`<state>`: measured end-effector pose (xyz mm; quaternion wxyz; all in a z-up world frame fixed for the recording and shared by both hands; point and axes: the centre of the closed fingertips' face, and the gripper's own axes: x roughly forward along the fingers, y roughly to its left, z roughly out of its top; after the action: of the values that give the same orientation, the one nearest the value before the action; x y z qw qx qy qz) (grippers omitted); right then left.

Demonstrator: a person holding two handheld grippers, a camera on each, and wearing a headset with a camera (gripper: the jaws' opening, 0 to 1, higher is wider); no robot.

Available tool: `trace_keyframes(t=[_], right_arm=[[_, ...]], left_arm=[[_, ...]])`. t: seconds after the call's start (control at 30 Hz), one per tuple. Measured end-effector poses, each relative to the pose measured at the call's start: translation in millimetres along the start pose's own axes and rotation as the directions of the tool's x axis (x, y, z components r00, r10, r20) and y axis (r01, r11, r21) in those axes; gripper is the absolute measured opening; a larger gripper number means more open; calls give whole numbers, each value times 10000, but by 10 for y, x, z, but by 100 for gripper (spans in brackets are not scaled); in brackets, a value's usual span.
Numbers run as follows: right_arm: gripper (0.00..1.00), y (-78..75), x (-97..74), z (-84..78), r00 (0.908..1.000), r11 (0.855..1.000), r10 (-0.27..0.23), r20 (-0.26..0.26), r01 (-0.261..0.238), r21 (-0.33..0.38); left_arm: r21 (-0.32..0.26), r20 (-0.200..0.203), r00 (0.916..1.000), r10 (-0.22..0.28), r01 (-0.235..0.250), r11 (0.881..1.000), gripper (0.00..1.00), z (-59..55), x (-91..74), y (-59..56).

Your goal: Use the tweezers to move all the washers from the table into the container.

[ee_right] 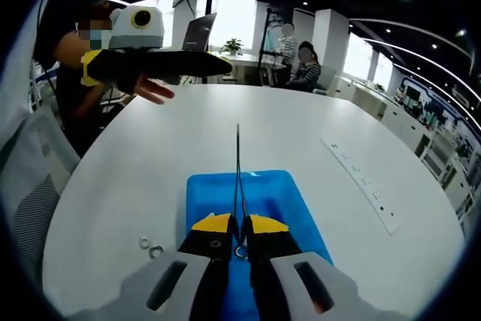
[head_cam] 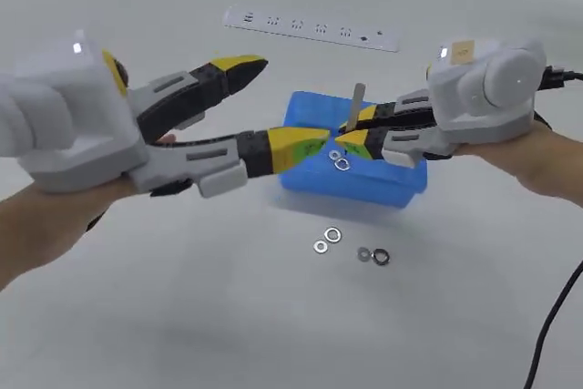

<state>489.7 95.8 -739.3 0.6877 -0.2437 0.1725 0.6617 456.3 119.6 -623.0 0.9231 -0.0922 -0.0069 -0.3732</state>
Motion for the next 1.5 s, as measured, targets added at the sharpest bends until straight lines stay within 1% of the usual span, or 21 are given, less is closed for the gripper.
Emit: trace_keyframes(t=[0.03, 0.07, 0.13, 0.2, 0.27, 0.33, 0.37, 0.47, 0.57, 0.67, 0.7, 0.73, 0.9, 1.07, 1.17, 1.2, 1.27, 1.3, 1.33, 1.4, 1.5], right_arm=[[8, 2, -3, 0, 10000, 10000, 15, 7, -15, -2], [8, 7, -8, 2, 10000, 10000, 41, 25, -41, -8], [8, 14, -14, 6, 10000, 10000, 73, 53, -73, -20], [8, 24, -21, 14, 9999, 9999, 121, 88, -121, -52], [8, 34, -28, 25, 9998, 9998, 173, 126, -172, -102], [8, 43, -29, 34, 9996, 9997, 235, 178, -233, -87], [8, 43, -27, 33, 9995, 9997, 249, 174, -247, -92], [8, 48, -16, 43, 9993, 9996, 294, 228, -292, -65], [8, 70, -5, 44, 9990, 9991, 396, 203, -394, -124], [8, 96, -3, 44, 9985, 9985, 517, 161, -514, -176], [8, 104, -4, 45, 9983, 9983, 559, 154, -556, -192], [8, 109, -6, 48, 9982, 9981, 582, 148, -579, -220], [8, 115, -24, 68, 9981, 9979, 592, 187, -587, -261], [8, 132, -50, 72, 9978, 9975, 635, 178, -629, -321], [8, 138, -66, 68, 9977, 9973, 659, 162, -653, -349], [8, 143, -71, 64, 9976, 9971, 678, 151, -672, -364], [8, 155, -75, 47, 9974, 9967, 711, 93, -706, -411], [8, 159, -75, 45, 9973, 9965, 727, 84, -723, -409], [8, 173, -73, 37, 9971, 9961, 761, 51, -758, -450], [8, 183, -73, 34, 9971, 9957, 761, 18, -759, -523], [9, 180, -81, 24, 9976, 9953, 698, -42, -699, -674]], left_arm=[[-89, 133, 9999, -62, 64, 9999, 72, 21, 46, 20], [-73, 122, 9999, -115, 116, 9999, 70, 22, 104, 57], [110, -86, 9997, -217, 218, 9997, 67, -5, 186, 90], [141, -284, 9982, -527, 531, 9985, 63, -49, 276, 97], [368, -795, 9925, -925, 957, 9947, 56, -141, 343, 60], [421, -736, 9896, -1234, 1267, 9910, 47, -141, 405, -4], [240, -743, 9875, -1388, 1409, 9897, 45, -145, 437, -40], [358, -1006, 9806, -1682, 1725, 9843, 39, -193, 485, -96], [419, -1239, 9732, -1937, 2002, 9789, 22, -229, 505, -129], [407, -1268, 9655, -2274, 2342, 9713, 20, -204, 518, -178], [470, -1354, 9630, -2331, 2412, 9693, 20, -210, 522, -188], [568, -1600, 9562, -2452, 2569, 9648, 20, -242, 521, -197], [601, -2097, 9382, -2752, 2933, 9541, 17, -325, 522, -216], [644, -2205, 9316, -2891, 3097, 9487, 10, -325, 566, -218], [682, -2356, 9210, -3102, 3340, 9401, 8, -338, 570, -242], [668, -2417, 9153, -3223, 3471, 9355, 8, -347, 568, -255], [845, -2578, 9082, -3298, 3612, 9287, 8, -365, 566, -267], [898, -2599, 9081, -3284, 3614, 9281, 7, -366, 568, -266], [1205, -2679, 9117, -3116, 3526, 9280, 7, -369, 578, -245], [1255, -2731, 9087, -3158, 3591, 9248, 6, -373, 574, -254], [1641, -2845, 9075, -3090, 3637, 9170, 4, -373, 572, -262]])
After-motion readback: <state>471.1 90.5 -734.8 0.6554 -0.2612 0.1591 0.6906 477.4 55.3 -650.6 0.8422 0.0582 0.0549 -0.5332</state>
